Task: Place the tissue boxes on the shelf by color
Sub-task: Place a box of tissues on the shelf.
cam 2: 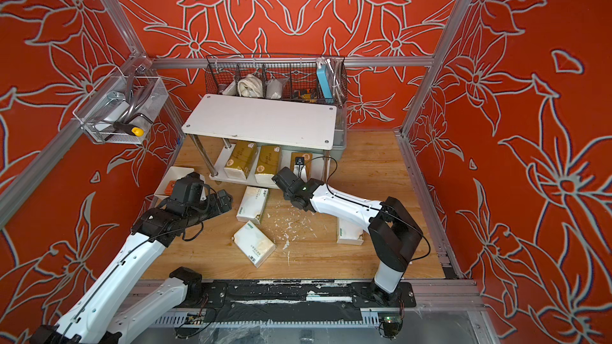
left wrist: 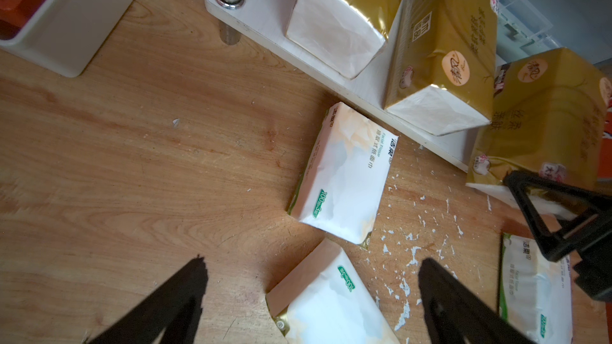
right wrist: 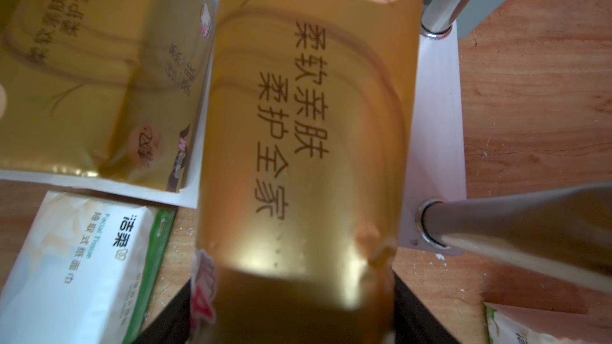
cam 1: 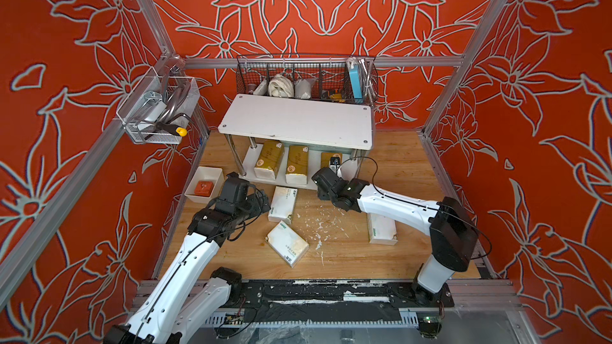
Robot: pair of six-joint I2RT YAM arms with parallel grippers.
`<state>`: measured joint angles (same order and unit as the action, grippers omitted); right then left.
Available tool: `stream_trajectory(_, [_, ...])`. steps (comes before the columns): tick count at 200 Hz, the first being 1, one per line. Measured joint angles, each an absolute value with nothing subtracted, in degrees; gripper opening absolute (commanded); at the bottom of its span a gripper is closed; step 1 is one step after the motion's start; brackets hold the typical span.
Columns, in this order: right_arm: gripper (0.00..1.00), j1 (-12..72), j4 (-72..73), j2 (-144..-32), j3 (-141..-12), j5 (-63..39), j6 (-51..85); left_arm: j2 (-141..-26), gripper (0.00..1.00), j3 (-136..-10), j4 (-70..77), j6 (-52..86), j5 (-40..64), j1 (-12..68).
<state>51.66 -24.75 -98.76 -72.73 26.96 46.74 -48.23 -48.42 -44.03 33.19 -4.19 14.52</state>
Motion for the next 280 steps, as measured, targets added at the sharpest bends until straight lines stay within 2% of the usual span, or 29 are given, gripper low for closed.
stream_trajectory(186, [0.71,48.5,-21.1,-105.0,-77.4,29.3,52.0,-47.1,0.99,-48.4,-44.6,33.2,-3.9,14.5])
stream_trajectory(215, [0.76,48.1,-21.0,-105.0,-77.4,29.5,51.9,-47.0,0.99,-48.4,-44.6,33.2,-3.9,14.5])
stream_trajectory(244, [0.91,47.9,-21.0,-105.0,-77.4,29.6,51.8,-47.0,0.99,-48.3,-44.6,33.2,-3.9,14.5])
stream_trajectory(280, [0.98,47.9,-21.5,-105.0,-77.4,29.5,50.9,-46.9,0.99,-48.3,-44.6,33.2,-3.9,14.5])
